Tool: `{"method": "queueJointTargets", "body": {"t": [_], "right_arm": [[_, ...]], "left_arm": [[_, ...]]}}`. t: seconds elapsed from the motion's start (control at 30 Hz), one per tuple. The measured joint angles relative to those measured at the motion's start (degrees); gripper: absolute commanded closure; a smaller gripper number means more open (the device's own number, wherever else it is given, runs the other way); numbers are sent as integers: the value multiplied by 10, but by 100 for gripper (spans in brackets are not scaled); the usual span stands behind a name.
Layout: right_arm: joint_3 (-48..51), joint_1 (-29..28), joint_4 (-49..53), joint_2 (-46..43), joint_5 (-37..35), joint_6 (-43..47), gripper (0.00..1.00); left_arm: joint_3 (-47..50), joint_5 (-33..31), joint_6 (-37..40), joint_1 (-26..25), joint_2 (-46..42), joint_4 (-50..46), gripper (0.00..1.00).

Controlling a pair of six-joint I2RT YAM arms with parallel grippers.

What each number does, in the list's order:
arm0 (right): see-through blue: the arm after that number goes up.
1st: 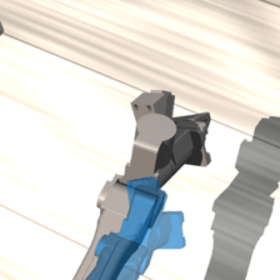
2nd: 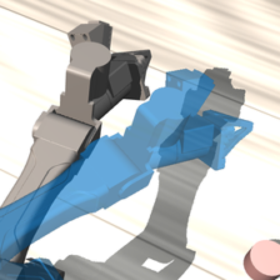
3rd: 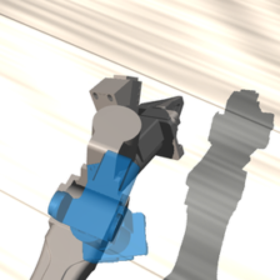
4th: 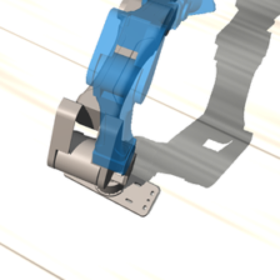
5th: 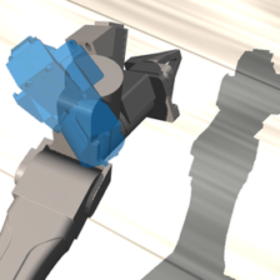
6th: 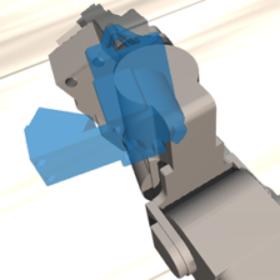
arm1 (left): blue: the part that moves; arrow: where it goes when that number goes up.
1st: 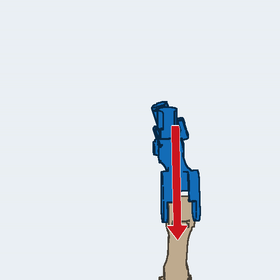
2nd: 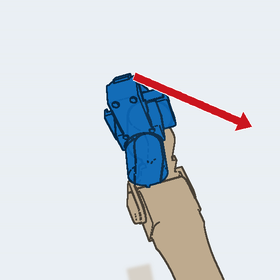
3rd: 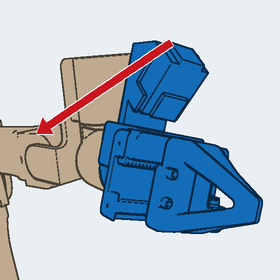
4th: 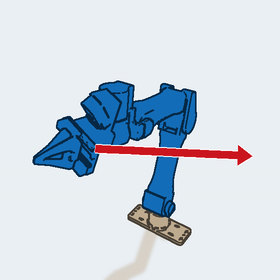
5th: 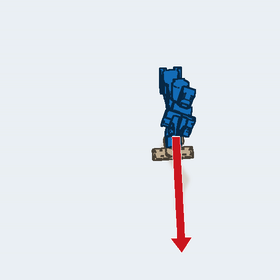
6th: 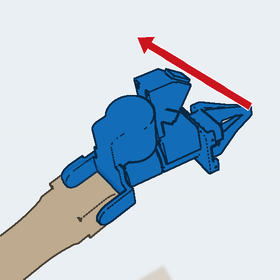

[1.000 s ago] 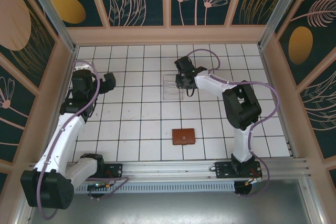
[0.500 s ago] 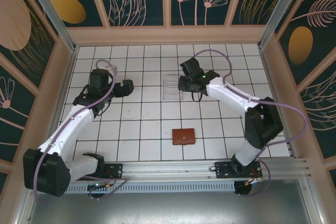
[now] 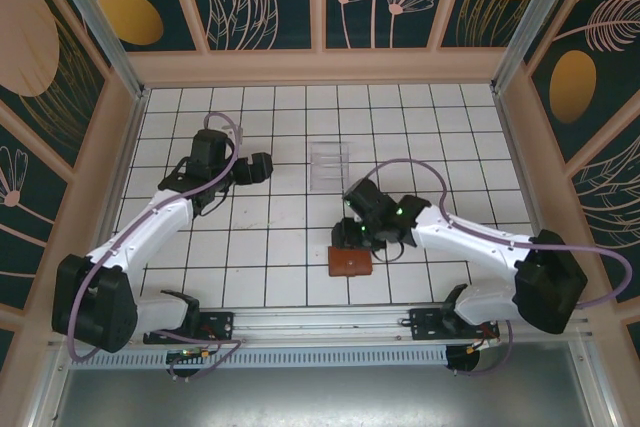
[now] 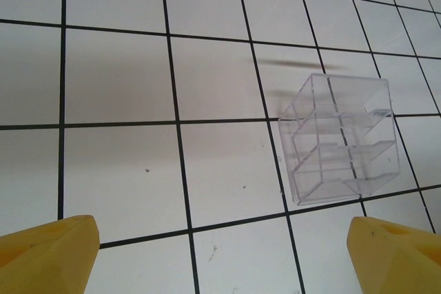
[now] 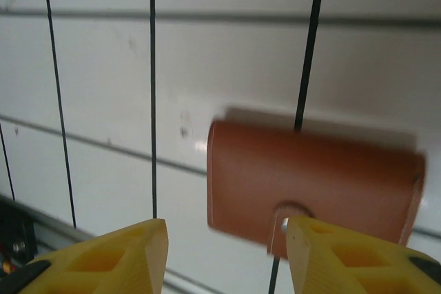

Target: Take the credit cards out of the card holder

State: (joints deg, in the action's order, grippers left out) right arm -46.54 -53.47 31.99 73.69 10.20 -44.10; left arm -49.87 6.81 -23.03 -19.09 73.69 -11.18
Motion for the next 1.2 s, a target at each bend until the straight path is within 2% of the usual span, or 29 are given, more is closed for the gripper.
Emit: {"method": "queueJointTargets", "body": {"t": [0.1,0.27,0.43,0.57,0.67,0.87,1.2], "right_arm": [[32,-31,0,-15,17,-37,45],[69,-66,-9,-17,37,-84,35],[85,-76,-25,-15,52,-108,26],[90,-75,-39,-7,54,-119,23],[97,-63,-51,0,54,-120,22],[98,-6,-77,14,50,-113,22],[74,67,-96,60,42,-59,22]], "left_arm": [[-8,-2,0,0,10,7,6],[-17,-7,0,0,21,9,6],[-21,-11,3,0,26,9,6],[-24,-13,4,0,28,9,6],[-24,-13,4,0,29,9,6],[-24,-14,9,0,30,5,6],[-24,-14,11,-9,30,-5,8]]}}
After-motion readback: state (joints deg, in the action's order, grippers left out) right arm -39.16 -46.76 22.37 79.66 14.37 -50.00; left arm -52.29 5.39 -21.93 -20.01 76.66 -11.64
